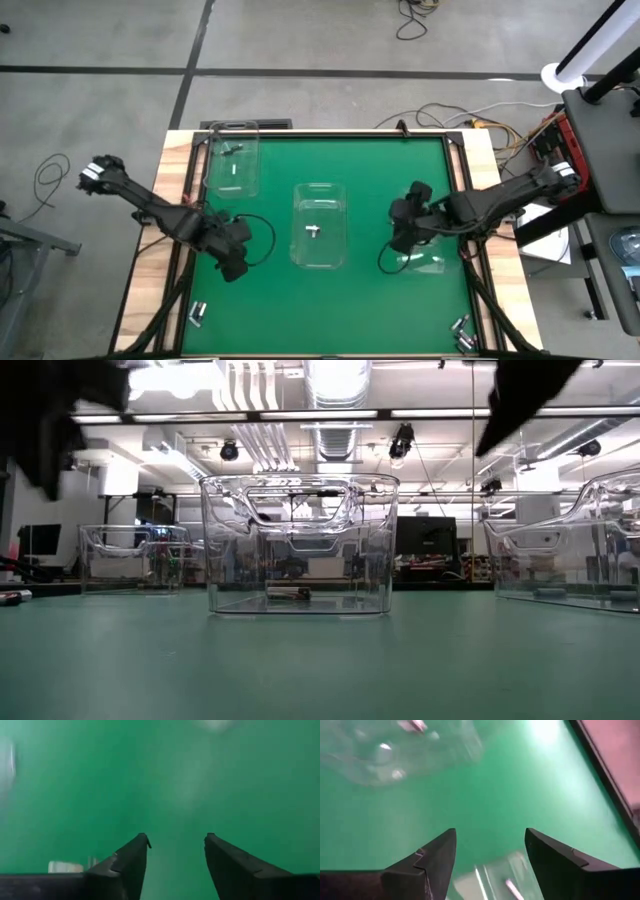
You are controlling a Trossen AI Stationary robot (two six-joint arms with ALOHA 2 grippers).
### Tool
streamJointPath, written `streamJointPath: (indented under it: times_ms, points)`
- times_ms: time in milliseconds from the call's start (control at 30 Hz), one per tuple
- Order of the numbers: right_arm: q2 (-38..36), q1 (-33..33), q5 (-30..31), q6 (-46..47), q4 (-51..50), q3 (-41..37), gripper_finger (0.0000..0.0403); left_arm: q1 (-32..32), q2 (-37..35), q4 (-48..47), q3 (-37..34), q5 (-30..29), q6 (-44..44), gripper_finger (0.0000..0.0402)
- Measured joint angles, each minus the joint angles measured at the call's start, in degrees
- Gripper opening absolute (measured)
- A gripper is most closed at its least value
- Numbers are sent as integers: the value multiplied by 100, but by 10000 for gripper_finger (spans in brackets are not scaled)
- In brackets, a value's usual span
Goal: Sort batteries
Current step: Put the silver battery into the middle transparent bin
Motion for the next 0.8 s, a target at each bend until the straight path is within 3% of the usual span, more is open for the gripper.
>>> streamJointPath:
  times_ms: [133,367,600,800]
  points:
    - [0,435,8,-384,795,149,226,-9,329,-752,-214,649,-1105,196]
    - [4,1566,149,-198,1576,8,224,360,435,-204,-1305,1421,-1768,186]
    - [4,2339,283,536,1625,-97,219,643,630,365,-1601,1439,-1911,175]
    - [4,2661,560,628,1788,-217,219,832,895,502,-1868,1417,-2115,166]
